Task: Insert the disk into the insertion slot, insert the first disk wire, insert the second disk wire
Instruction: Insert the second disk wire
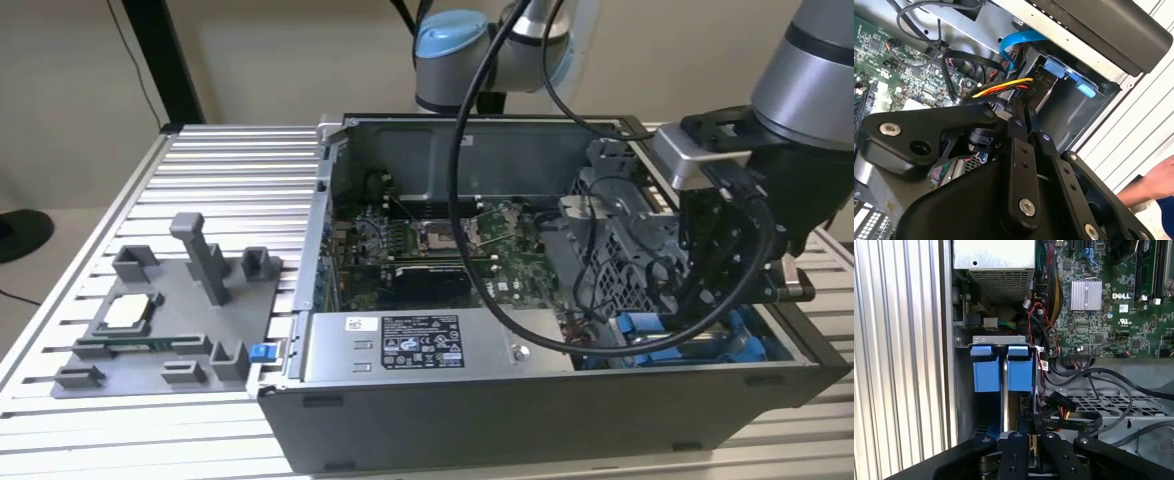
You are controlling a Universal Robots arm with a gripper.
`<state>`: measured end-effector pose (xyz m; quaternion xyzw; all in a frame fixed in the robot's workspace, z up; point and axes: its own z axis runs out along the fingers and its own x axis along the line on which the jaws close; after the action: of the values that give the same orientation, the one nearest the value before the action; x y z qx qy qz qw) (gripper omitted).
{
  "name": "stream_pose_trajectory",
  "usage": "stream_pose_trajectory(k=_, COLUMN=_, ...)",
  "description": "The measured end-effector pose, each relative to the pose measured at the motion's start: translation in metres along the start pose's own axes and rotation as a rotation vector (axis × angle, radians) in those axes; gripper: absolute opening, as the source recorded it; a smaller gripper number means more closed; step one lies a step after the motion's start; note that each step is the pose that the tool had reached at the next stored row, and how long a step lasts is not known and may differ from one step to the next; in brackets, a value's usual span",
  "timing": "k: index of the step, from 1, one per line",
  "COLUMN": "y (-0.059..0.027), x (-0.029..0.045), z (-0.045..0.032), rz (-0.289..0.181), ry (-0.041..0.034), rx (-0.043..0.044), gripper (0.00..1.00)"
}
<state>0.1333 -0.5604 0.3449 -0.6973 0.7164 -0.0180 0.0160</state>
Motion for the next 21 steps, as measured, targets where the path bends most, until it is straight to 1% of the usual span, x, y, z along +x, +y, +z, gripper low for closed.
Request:
stream_pose_trajectory(k=5, y=0.0000, x=0.0000, z=0.0009, rz=-0.024, ry=-0.0011, rx=0.0014, gripper=0.00)
stream_pose_trajectory(k=12, y=0.0001, x=-0.0001, z=0.0020, rz=-0.055, ry=-0.0027, rx=0.0063, gripper=0.00)
stream_pose_trajectory(k=17, y=0.0002, x=-0.0001, z=0.0029, rz=-0.071, ry=-0.0037, rx=0.0066, gripper=0.00)
stream_pose_trajectory(k=21, y=0.0006, x=0.0000, z=0.0053, rz=-0.081, ry=-0.0032, rx=0.0066, gripper=0.00)
